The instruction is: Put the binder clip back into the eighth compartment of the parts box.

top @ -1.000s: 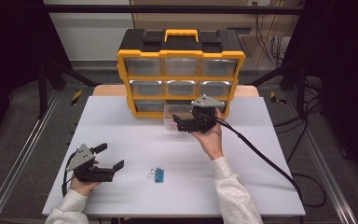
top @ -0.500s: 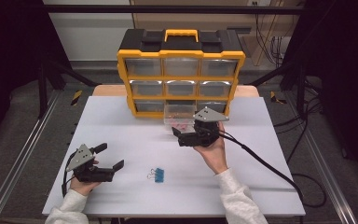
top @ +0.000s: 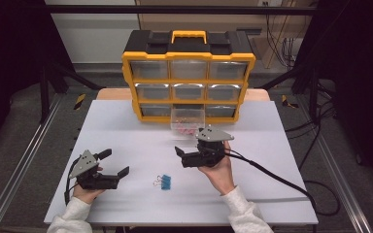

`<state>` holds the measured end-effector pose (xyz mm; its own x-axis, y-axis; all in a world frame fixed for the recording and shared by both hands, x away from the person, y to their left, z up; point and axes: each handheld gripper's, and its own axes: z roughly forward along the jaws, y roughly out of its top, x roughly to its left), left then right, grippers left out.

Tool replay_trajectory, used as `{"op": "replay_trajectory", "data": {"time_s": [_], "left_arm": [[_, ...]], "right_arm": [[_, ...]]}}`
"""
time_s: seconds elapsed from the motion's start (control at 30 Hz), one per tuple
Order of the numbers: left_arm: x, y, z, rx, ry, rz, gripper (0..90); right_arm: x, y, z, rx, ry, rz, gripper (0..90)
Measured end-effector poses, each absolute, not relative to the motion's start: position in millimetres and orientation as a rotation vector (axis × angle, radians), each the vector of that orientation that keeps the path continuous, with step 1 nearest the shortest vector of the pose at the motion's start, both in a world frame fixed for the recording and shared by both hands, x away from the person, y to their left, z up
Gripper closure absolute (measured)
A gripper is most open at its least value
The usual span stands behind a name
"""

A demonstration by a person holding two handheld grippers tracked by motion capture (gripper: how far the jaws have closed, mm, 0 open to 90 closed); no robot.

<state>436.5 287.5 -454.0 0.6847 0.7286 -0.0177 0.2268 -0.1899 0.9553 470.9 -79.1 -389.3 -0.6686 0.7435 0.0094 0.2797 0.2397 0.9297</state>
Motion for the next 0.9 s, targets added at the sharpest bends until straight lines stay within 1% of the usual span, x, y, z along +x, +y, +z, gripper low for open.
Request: {"op": "replay_trajectory", "data": {"time_s": [0.6, 0.9], "left_arm": [[436.0, 287.3, -453.3, 1.741, 0.766, 0.543, 2.7], [436.1, 288.0, -453.3, 1.742, 0.768, 0.544, 2.7]], "right_arm": [[453.6, -66.3, -405.0, 0.932, 2.139, 1.406, 0.3], [447.8, -51.5, -414.8, 0.907, 2.198, 1.37, 0.3]]}}
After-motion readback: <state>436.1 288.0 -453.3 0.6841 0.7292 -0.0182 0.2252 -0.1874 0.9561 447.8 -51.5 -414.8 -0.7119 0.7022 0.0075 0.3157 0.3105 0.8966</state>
